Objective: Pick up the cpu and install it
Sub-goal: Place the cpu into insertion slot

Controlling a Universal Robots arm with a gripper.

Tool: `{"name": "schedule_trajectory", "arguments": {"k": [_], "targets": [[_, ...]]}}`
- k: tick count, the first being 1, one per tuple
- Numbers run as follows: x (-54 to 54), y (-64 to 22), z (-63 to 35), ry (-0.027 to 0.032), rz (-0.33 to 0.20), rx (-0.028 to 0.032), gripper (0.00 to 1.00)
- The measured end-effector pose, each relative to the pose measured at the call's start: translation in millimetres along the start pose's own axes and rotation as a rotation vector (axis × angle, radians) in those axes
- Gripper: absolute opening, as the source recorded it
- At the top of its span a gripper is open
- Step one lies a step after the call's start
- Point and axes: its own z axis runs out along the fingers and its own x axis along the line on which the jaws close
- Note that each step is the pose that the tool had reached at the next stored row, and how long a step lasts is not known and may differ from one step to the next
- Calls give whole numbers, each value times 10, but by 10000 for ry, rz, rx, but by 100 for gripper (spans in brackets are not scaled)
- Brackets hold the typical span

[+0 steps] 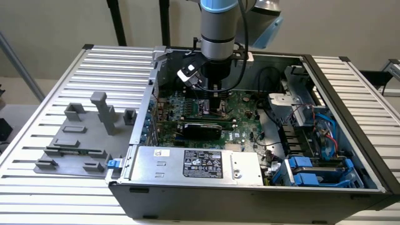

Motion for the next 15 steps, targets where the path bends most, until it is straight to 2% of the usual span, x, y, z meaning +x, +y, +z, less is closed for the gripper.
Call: {"name": "schedule_trajectory", "arguments": {"k": [5, 11, 15], "targets": [[27, -4, 3, -74, 14, 0, 55], [33, -6, 29, -218, 68, -3, 55], [41, -8, 42, -249, 105, -3, 55]]}}
